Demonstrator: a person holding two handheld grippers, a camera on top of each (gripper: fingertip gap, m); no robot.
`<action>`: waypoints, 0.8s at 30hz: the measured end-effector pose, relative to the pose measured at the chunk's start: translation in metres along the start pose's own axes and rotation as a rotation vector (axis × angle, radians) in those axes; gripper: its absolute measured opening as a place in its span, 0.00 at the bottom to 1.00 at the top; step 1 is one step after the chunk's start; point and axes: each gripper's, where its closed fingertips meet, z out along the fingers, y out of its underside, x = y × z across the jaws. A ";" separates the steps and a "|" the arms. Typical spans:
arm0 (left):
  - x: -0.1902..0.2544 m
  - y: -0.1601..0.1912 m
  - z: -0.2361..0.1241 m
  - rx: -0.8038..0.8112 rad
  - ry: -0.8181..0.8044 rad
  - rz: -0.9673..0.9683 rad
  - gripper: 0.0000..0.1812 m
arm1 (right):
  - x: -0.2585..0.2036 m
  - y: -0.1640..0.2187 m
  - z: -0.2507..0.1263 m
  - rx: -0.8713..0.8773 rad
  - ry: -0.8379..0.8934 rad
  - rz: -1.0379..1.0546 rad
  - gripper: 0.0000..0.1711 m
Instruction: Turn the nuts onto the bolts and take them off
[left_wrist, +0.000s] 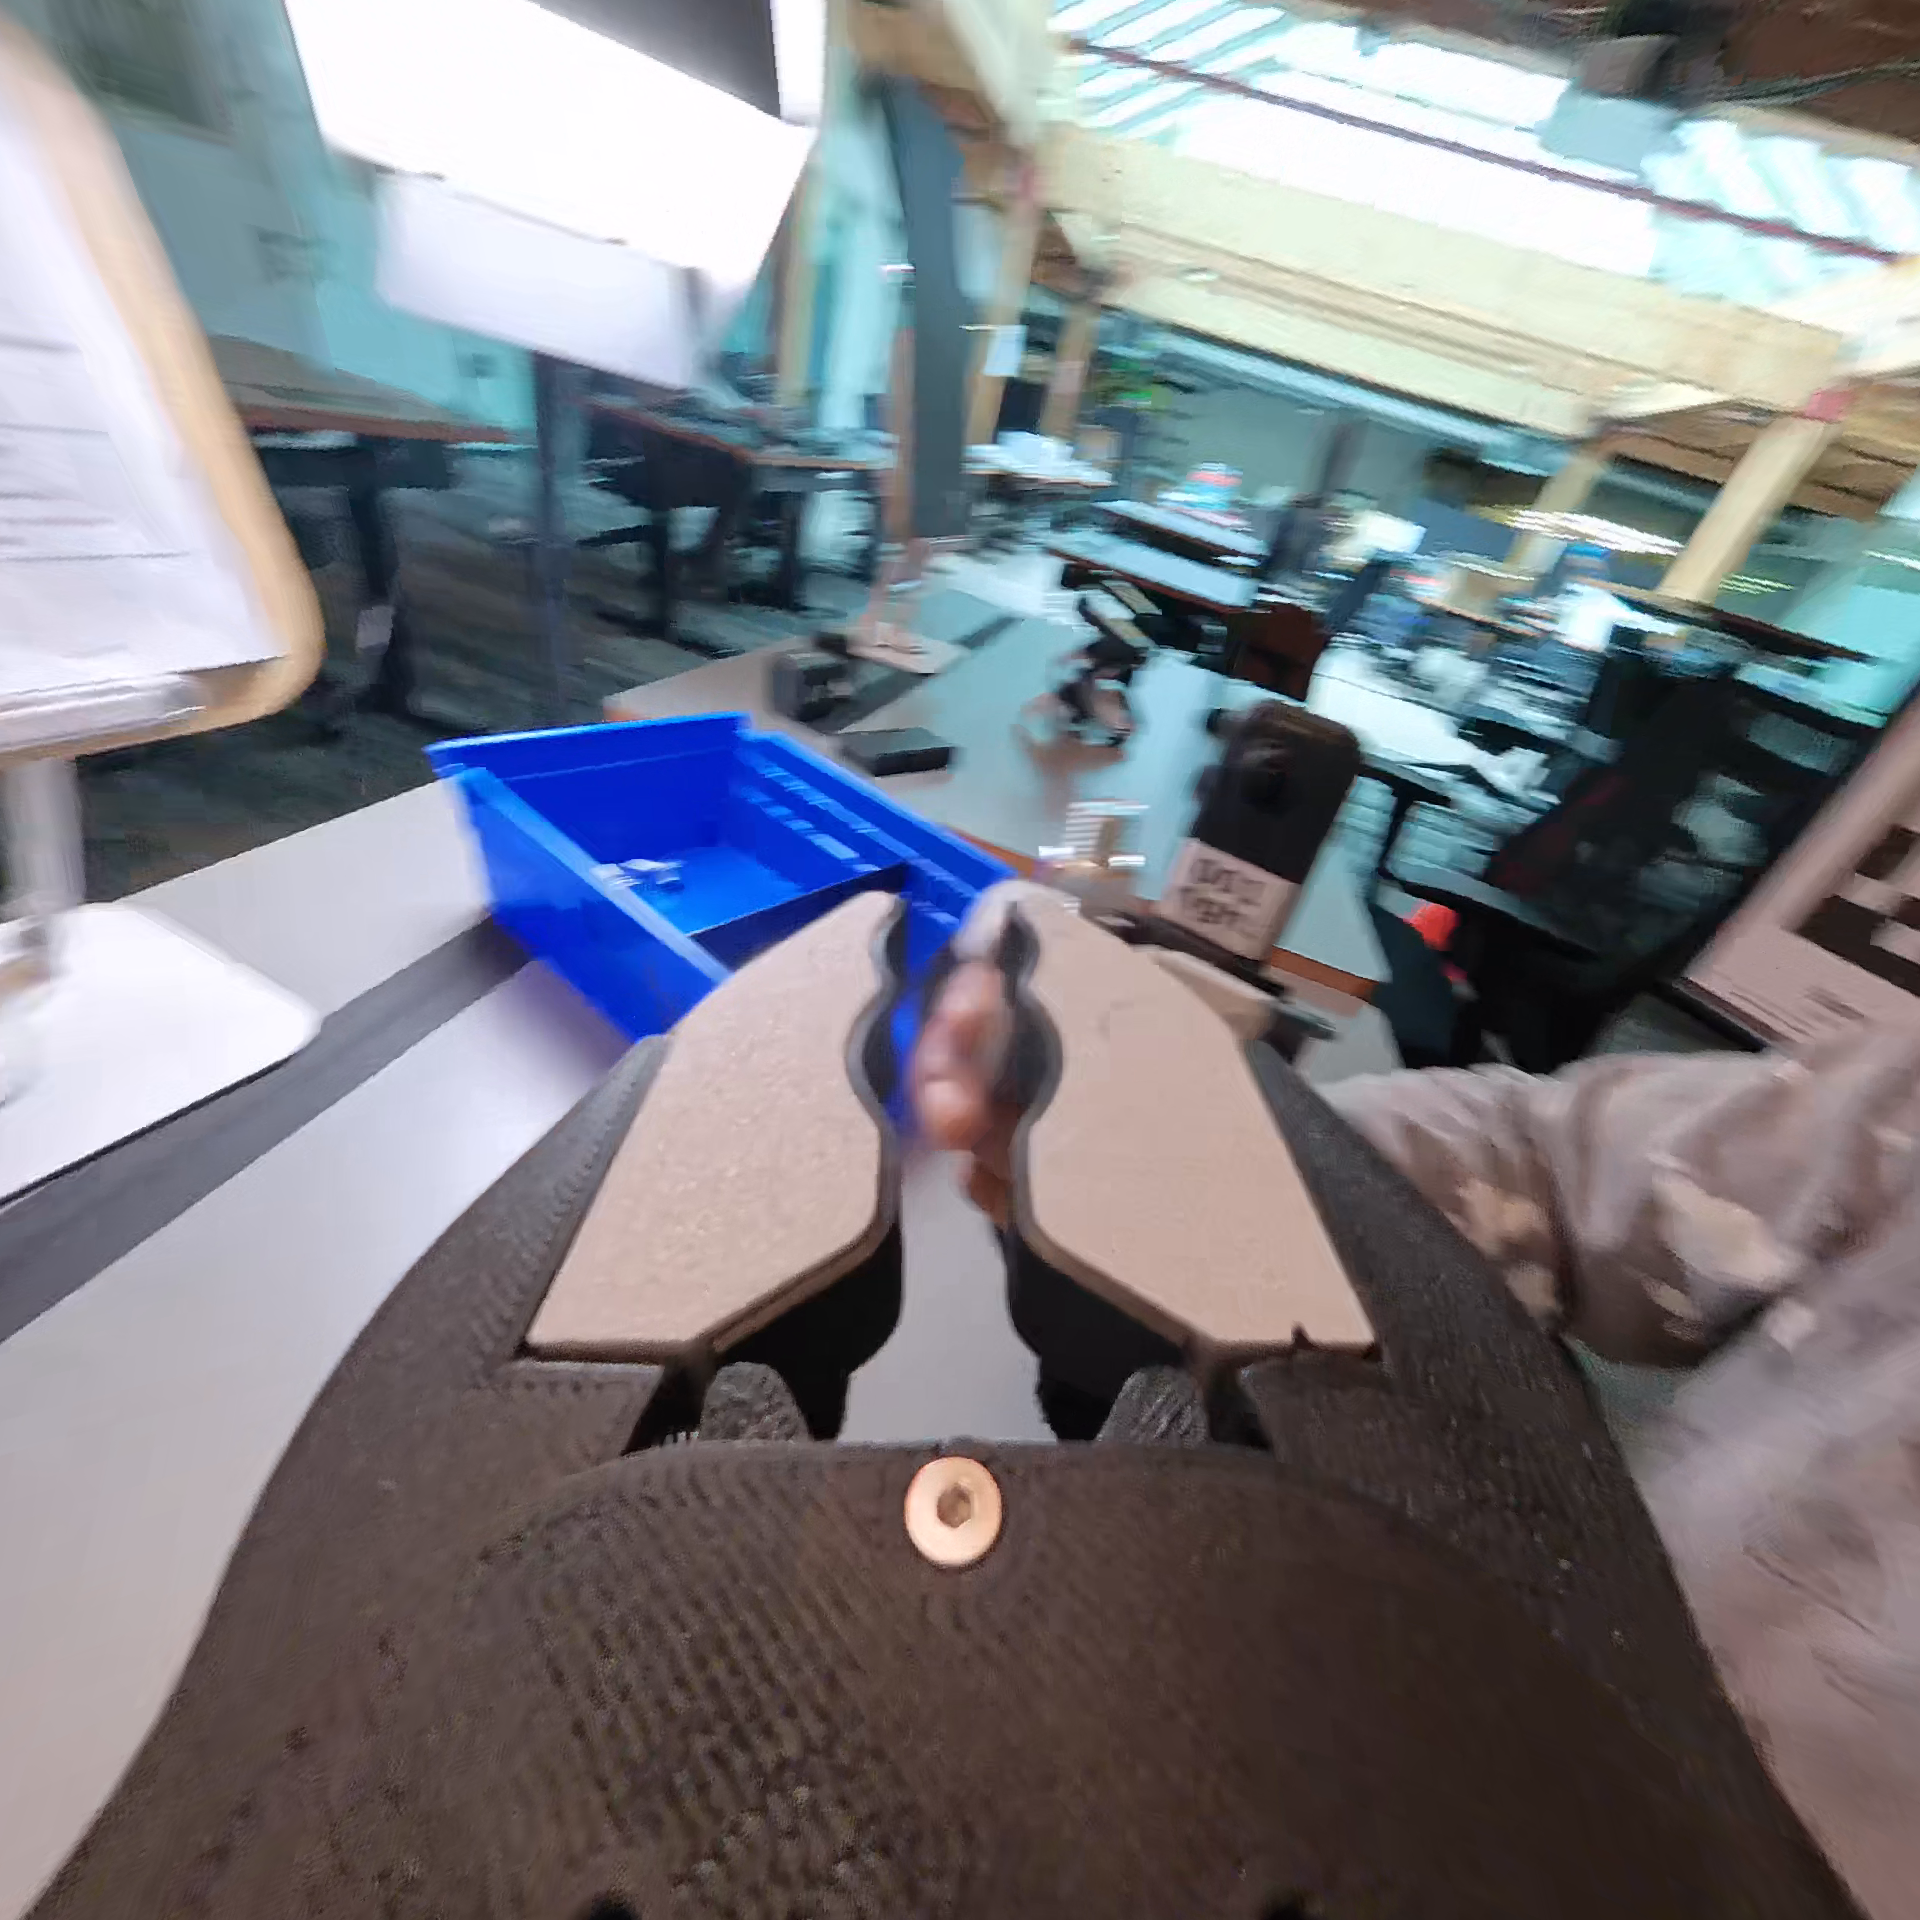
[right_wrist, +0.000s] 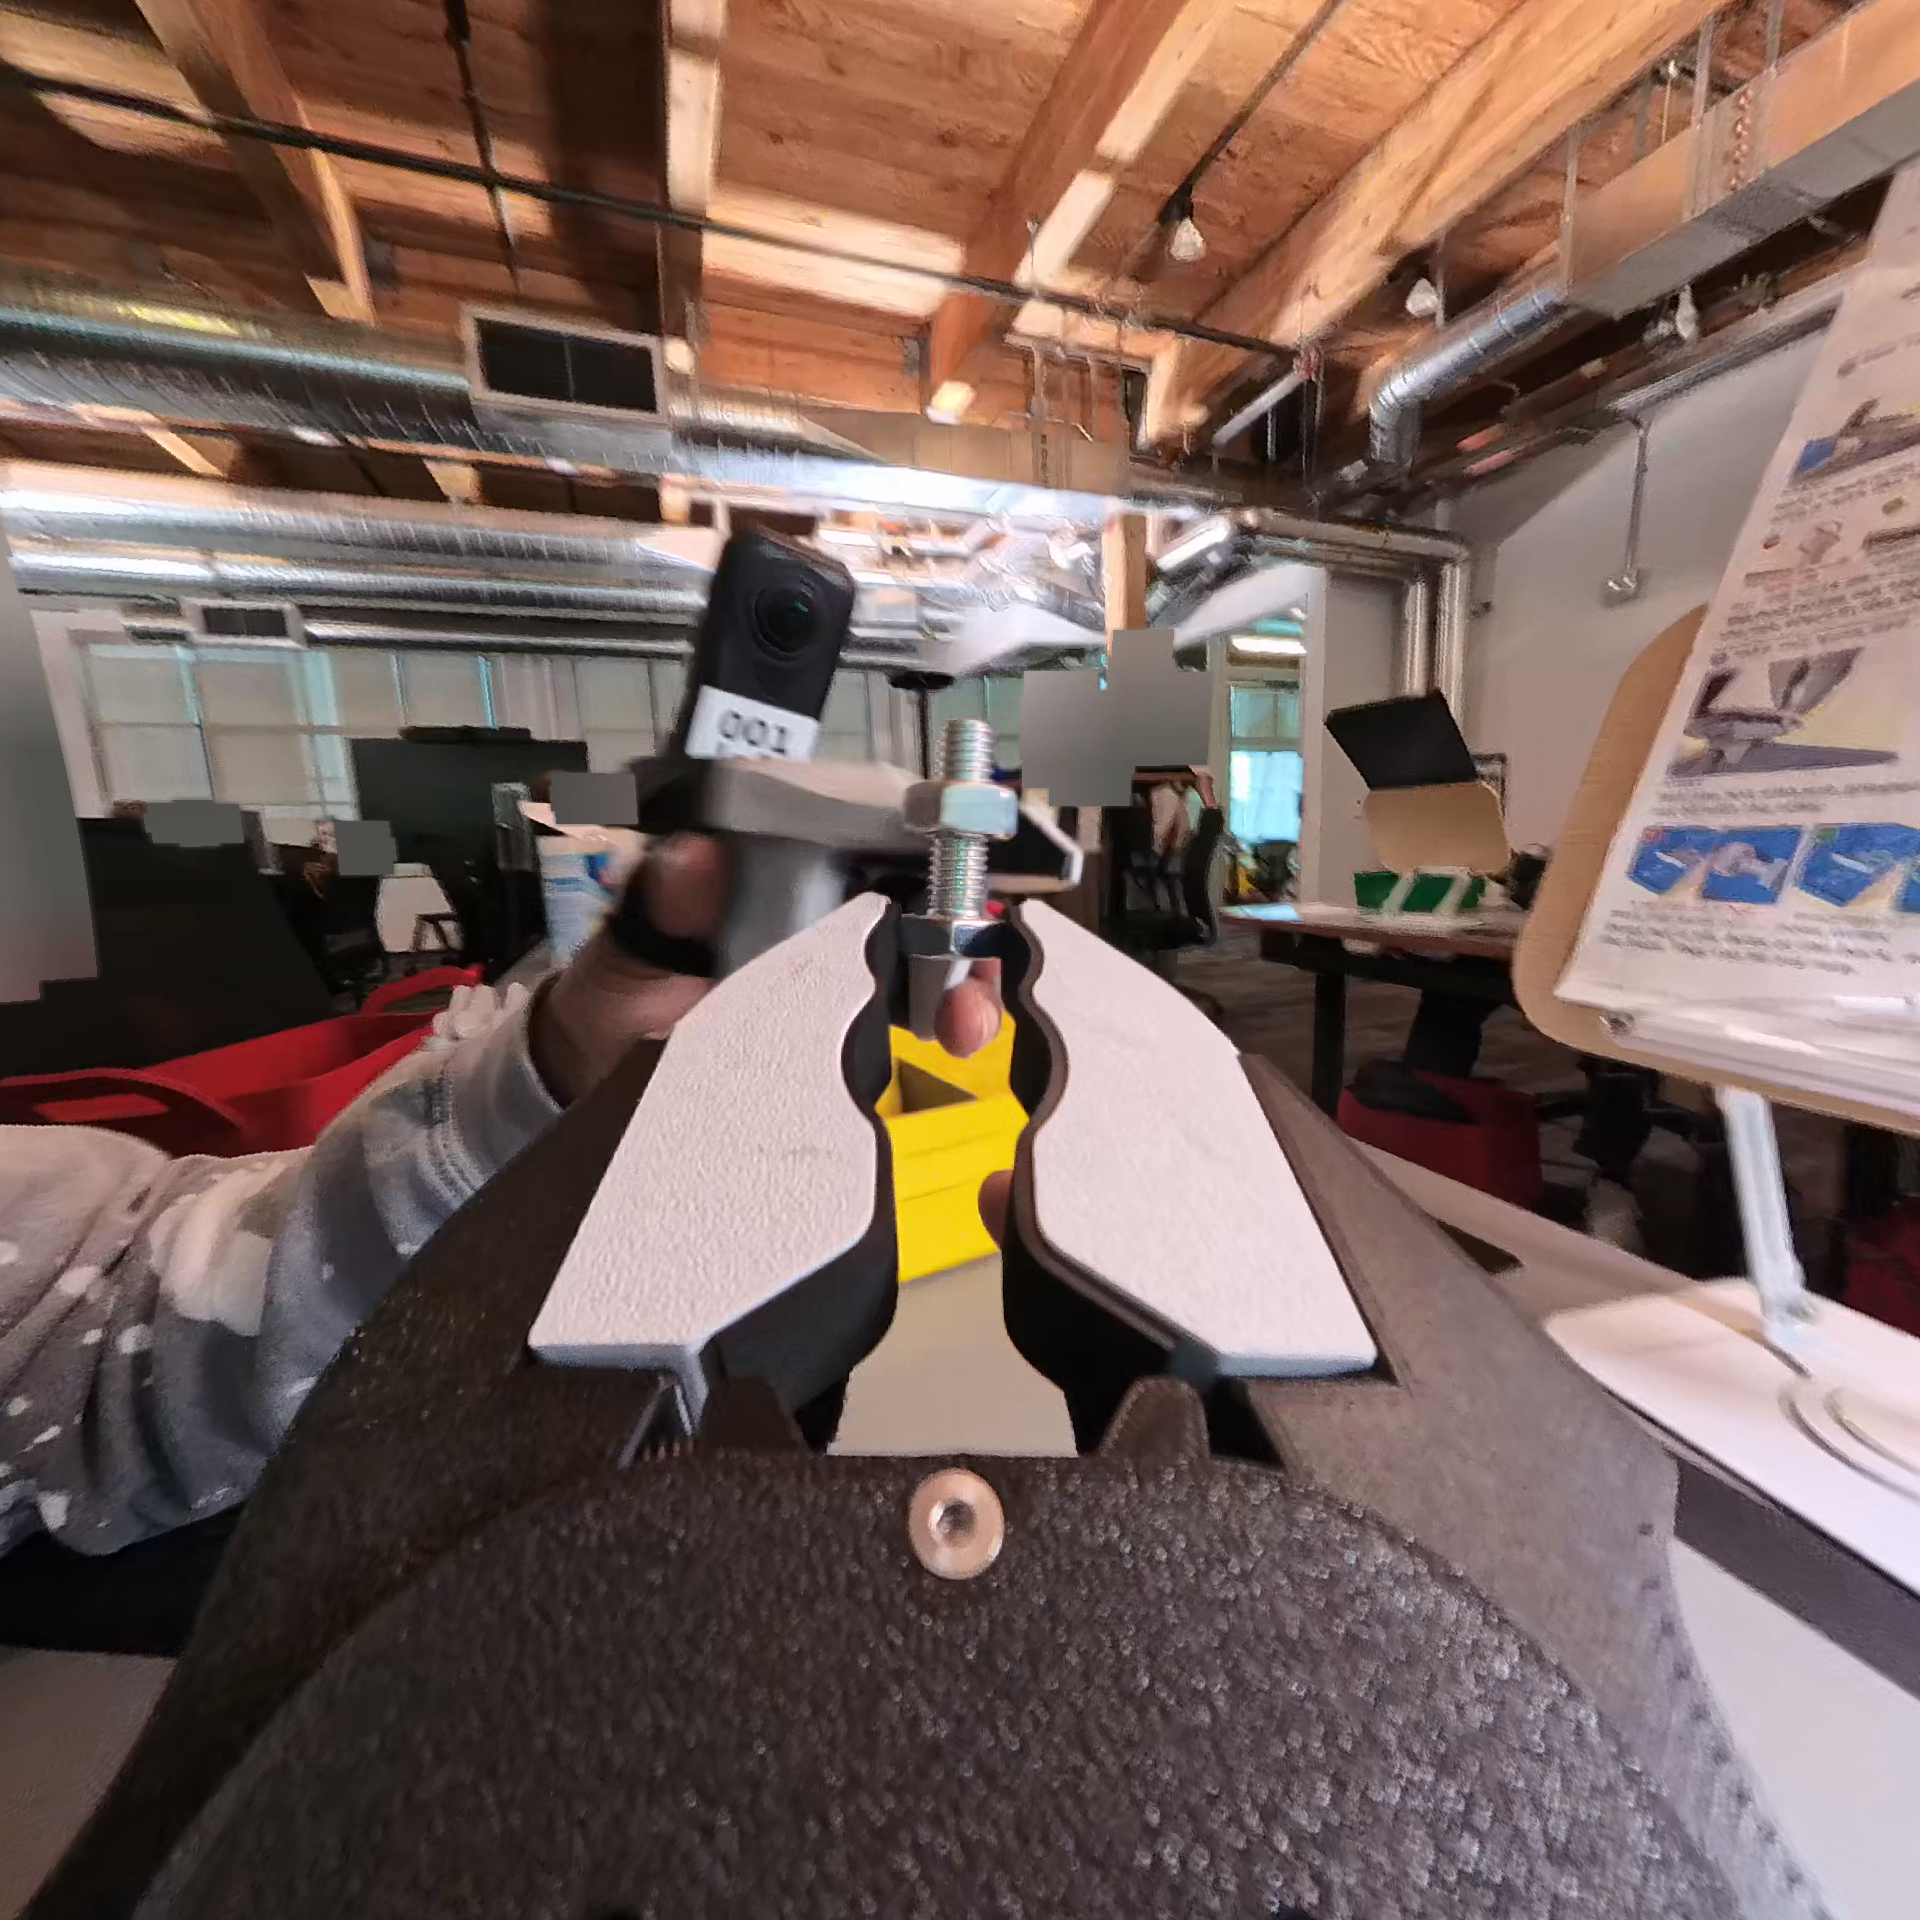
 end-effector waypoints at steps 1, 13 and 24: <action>-0.011 -0.001 -0.003 0.009 -0.058 0.013 0.09 | -0.002 -0.003 -0.001 0.016 -0.026 0.009 0.11; -0.004 0.001 -0.002 -0.020 -0.026 0.003 0.06 | -0.002 0.001 0.000 -0.003 -0.012 0.000 0.11; 0.016 0.006 0.002 -0.050 0.082 0.047 0.21 | -0.003 0.004 0.001 -0.023 -0.010 -0.009 0.11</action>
